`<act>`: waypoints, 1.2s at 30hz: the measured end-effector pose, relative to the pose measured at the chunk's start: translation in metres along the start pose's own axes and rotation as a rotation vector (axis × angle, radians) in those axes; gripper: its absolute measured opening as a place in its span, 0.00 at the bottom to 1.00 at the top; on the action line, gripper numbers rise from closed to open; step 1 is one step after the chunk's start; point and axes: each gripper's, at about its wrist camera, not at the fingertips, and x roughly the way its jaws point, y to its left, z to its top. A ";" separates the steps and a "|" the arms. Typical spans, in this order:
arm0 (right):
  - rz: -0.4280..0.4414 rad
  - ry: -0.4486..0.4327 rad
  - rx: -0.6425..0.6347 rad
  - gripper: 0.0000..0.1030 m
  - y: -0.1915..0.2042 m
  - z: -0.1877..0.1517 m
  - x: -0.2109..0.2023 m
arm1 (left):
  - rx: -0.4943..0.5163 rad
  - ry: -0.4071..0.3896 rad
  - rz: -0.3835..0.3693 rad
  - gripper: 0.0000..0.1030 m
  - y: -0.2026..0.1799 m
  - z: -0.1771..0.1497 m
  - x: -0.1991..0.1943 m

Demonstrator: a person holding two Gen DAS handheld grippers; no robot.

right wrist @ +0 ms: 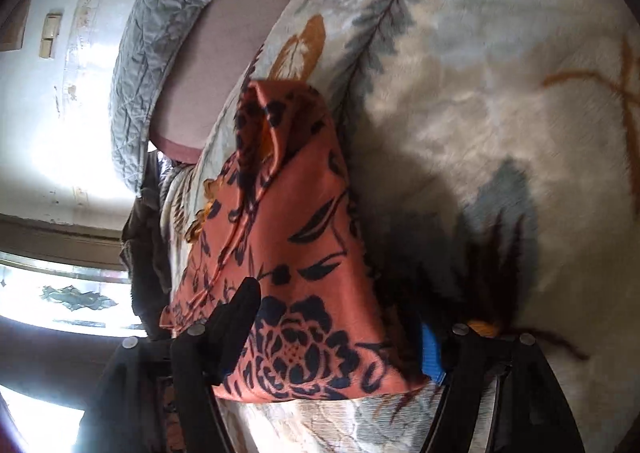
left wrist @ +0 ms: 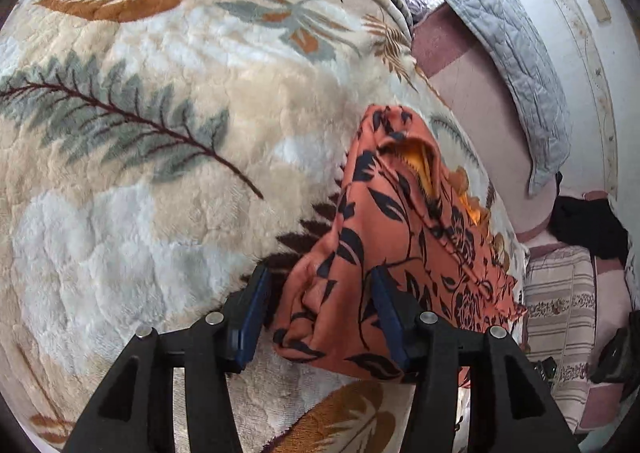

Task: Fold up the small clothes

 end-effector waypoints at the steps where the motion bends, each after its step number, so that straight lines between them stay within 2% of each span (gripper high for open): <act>1: 0.000 -0.009 -0.013 0.71 0.003 -0.002 0.004 | 0.003 0.009 -0.007 0.51 -0.002 -0.001 0.004; 3: 0.027 -0.017 -0.043 0.72 0.011 -0.006 0.013 | 0.014 0.001 -0.031 0.52 -0.007 -0.004 0.008; 6: 0.098 0.032 -0.069 0.69 0.029 -0.015 0.039 | 0.030 -0.006 -0.071 0.51 -0.016 -0.001 0.016; 8: 0.088 0.069 -0.152 0.48 0.053 -0.025 0.062 | 0.048 -0.032 -0.102 0.37 -0.020 0.000 0.017; 9: 0.043 0.066 -0.192 0.43 0.063 -0.032 0.069 | 0.069 -0.049 -0.103 0.36 -0.024 0.001 0.017; 10: -0.014 0.036 -0.226 0.39 0.071 -0.037 0.072 | 0.094 -0.069 -0.102 0.32 -0.029 0.000 0.015; 11: -0.028 0.011 -0.238 0.38 0.076 -0.039 0.071 | 0.117 -0.090 -0.106 0.30 -0.034 0.000 0.014; 13: -0.002 -0.044 -0.240 0.29 0.083 -0.040 0.059 | 0.149 -0.131 -0.137 0.27 -0.045 -0.001 0.007; 16: 0.061 -0.156 -0.276 0.25 0.094 -0.043 0.020 | 0.172 -0.172 -0.177 0.26 -0.053 -0.005 -0.008; 20: 0.106 -0.251 -0.288 0.25 0.098 -0.064 -0.031 | 0.195 -0.200 -0.225 0.24 -0.063 -0.023 -0.034; 23: 0.116 -0.245 -0.251 0.25 0.075 -0.090 -0.066 | 0.223 -0.196 -0.237 0.24 -0.070 -0.050 -0.052; 26: 0.022 -0.167 -0.219 0.26 0.047 -0.108 -0.083 | 0.261 -0.138 -0.158 0.25 -0.062 -0.087 -0.054; 29: -0.102 -0.011 -0.078 0.42 0.002 -0.117 -0.079 | 0.294 -0.019 0.020 0.26 -0.044 -0.119 -0.036; 30: -0.131 0.013 -0.025 0.50 -0.011 -0.119 -0.082 | 0.287 -0.006 0.056 0.27 -0.037 -0.125 -0.034; 31: -0.126 0.014 0.014 0.51 -0.021 -0.120 -0.088 | 0.271 -0.006 0.063 0.28 -0.032 -0.129 -0.038; 33: -0.109 -0.048 0.024 0.54 -0.027 -0.120 -0.114 | 0.260 -0.034 0.064 0.28 -0.034 -0.131 -0.057; 36: -0.197 -0.209 -0.046 0.57 -0.020 -0.115 -0.165 | 0.367 -0.146 0.096 0.27 -0.063 -0.134 -0.091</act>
